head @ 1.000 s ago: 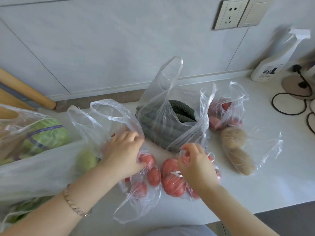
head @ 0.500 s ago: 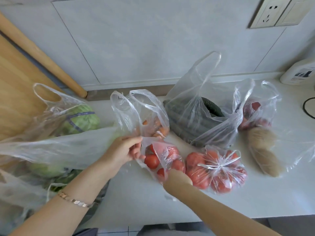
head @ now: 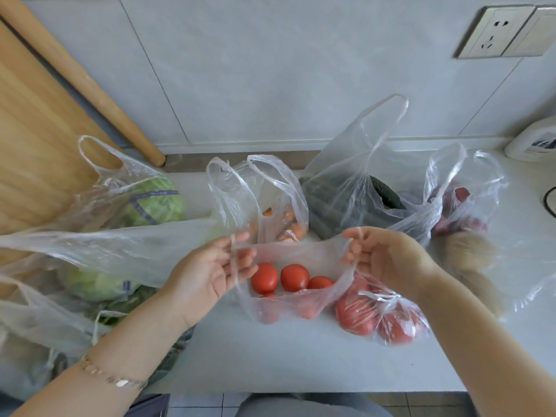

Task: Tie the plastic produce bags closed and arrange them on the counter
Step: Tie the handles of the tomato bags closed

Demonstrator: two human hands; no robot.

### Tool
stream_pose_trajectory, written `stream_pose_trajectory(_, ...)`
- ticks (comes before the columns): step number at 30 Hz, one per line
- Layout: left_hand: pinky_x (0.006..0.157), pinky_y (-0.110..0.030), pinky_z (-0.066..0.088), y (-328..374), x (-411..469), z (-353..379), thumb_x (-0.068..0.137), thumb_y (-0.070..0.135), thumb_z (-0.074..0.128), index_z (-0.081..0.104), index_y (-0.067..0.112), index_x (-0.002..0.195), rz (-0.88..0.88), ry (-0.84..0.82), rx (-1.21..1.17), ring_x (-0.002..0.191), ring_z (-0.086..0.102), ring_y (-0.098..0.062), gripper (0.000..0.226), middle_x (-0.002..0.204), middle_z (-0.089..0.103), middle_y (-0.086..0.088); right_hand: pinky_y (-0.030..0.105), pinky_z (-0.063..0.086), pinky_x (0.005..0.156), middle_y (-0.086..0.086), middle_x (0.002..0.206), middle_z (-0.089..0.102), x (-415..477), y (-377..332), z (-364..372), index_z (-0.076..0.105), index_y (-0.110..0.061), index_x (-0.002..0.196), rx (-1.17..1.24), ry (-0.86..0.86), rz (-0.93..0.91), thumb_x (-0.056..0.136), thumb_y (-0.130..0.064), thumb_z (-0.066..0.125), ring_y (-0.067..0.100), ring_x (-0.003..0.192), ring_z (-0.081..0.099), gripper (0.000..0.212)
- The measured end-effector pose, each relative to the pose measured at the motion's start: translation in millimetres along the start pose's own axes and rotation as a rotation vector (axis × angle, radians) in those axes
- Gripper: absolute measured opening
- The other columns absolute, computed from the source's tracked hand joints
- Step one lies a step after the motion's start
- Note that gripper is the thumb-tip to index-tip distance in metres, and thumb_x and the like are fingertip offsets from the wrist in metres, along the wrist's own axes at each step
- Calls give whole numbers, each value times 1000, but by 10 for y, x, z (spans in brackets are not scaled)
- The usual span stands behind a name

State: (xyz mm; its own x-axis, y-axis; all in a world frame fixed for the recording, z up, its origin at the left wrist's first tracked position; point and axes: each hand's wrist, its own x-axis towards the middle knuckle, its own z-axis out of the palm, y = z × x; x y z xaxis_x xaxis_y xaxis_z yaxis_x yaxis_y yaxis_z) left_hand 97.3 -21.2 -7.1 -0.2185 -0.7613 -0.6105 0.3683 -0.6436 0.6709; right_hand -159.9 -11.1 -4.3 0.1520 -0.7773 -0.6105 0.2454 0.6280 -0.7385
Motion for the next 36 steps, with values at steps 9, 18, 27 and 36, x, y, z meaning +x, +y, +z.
stream_pose_trajectory(9, 83, -15, 50, -446, 471, 286, 75, -9, 67, 48, 36, 119, 286, -315, 848, 93, 63, 7, 66, 109, 64, 10, 42, 48, 96, 22, 115, 66, 264, 236, 379, 64, -3, 114, -324, -201, 32, 86, 1, 59, 26, 96, 60, 29)
stream_pose_trajectory(18, 54, -13, 36, -525, 606, 85, 72, 24, 76, 58, 22, 51, 435, -94, 898, 51, 45, 1, 28, 49, 52, 12, 14, 27, 41, -7, 43, 32, 571, 408, 69, 42, -17, 54, -477, 122, 174, 81, -23, 68, 7, 39, 30, 38)
stream_pose_trajectory(27, 53, -28, 41, -535, 614, -156, 80, 50, 47, 55, 10, 50, 603, -246, 1470, 47, 44, -17, 51, 44, 47, 2, 26, 38, 52, -2, 38, 35, 984, 733, -2, 40, -14, 56, 48, 405, 321, 91, -13, 51, 16, 47, 34, 37)
stream_pose_trajectory(36, 44, -14, 28, -120, 594, 275, 88, 28, 58, 63, 8, 61, 122, -274, 1173, 38, 29, -5, 35, 45, 34, 3, 11, 13, 32, -10, 39, 23, 997, 185, 118, 44, -20, 41, -276, -279, 462, 92, -18, 50, 3, 30, 19, 51)
